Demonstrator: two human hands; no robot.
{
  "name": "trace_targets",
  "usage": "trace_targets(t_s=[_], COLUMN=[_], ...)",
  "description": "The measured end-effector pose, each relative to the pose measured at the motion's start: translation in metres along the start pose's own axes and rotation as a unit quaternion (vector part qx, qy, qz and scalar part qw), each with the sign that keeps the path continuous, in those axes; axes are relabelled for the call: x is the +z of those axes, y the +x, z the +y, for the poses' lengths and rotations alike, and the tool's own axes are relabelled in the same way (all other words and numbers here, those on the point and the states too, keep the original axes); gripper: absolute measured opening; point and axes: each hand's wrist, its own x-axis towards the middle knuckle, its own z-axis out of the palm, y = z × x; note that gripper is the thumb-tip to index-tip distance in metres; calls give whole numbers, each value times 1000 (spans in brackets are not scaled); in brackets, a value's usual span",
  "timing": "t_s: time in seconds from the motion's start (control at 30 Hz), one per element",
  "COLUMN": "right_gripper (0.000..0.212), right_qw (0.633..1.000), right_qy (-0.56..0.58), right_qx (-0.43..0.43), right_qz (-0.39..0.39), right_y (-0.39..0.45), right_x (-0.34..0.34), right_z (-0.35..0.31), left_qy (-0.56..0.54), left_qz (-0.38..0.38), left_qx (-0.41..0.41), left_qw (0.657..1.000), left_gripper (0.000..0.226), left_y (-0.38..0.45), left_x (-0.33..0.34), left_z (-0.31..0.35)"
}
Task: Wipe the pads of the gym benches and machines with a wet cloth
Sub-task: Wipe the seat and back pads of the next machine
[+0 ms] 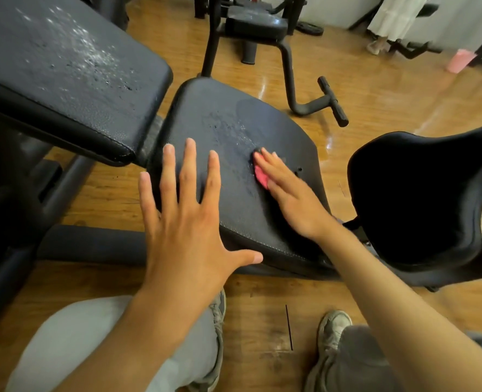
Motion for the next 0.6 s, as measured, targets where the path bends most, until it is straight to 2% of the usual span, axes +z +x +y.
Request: trace_targets(t_s=[0.1,0.17,0.33,0.43,0.5,0.6], right_gripper=[48,49,49,49,48,49], right_qw=[998,998,998,999,999,998], right_qy=[21,20,66,47,31,47], right_qx=[58,61,17,-22,-34,-24], right_qz=[3,0,-8,-3,-4,-16], right_y=[63,65,-46,-116,-119,-75], right_x=[-6,-6,1,10,10,10], right_z=[5,2,-21,-35,-36,-32], left_qy=[-9,-19,-45,-62,-70,-79], left_qz=[-9,-14,-16,-14,-14,-14], left_qx=[-13,-13,-8,-9,-8,-5], left_qw=[1000,1000,999,998,997,997], left_gripper=[154,155,155,152,152,152], left_y=[2,2,5,7,8,8], left_x=[-3,-5,-7,-6,-6,-6], left_z=[-2,-4,-18,-23,-22,-21])
